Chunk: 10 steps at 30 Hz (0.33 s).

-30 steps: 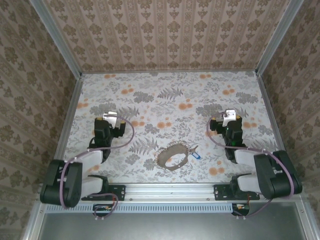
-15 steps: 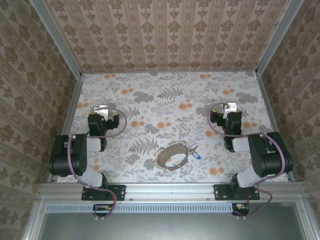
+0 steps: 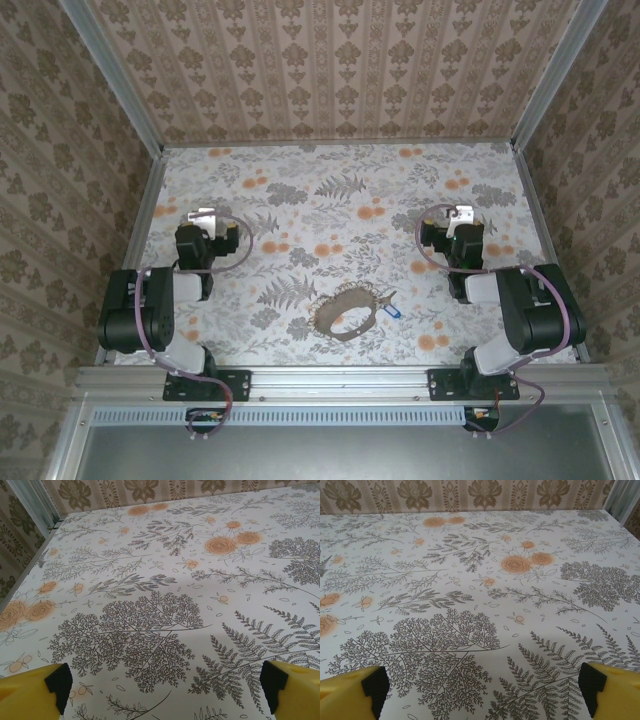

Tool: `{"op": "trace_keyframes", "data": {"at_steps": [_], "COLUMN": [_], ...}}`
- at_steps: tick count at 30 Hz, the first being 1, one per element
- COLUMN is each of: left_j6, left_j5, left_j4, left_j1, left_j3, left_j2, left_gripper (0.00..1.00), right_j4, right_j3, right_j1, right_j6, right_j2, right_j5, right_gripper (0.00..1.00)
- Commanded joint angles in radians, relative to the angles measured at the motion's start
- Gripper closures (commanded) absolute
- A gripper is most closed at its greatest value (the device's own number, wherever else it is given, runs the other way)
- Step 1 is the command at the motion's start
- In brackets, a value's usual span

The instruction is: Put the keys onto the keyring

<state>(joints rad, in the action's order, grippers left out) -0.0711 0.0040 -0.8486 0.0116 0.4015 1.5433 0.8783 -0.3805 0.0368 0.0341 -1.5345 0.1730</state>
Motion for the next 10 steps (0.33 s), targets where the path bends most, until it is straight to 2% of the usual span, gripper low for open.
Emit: {"op": "trace_keyframes", "data": {"at_steps": [1,10], "left_j6": [0.018,0.017], "left_j5": [0.006,0.005], "left_j4": [0.007,0.006], "left_j1": [0.001,0.001], "left_j3": [0.008,0.008], "left_j2": [-0.008,-0.008], "left_gripper": [0.00,0.00], "right_j4": [-0.017,-0.006], "right_j3": [-0.027,-0.018], "right_j1": [-0.003,-0.002], "right_j6": [0.009,0.007], "right_j2": [0.000,0.005], "right_j5": [-0.023,-0.023], "right_gripper": [0.00,0.00]}}
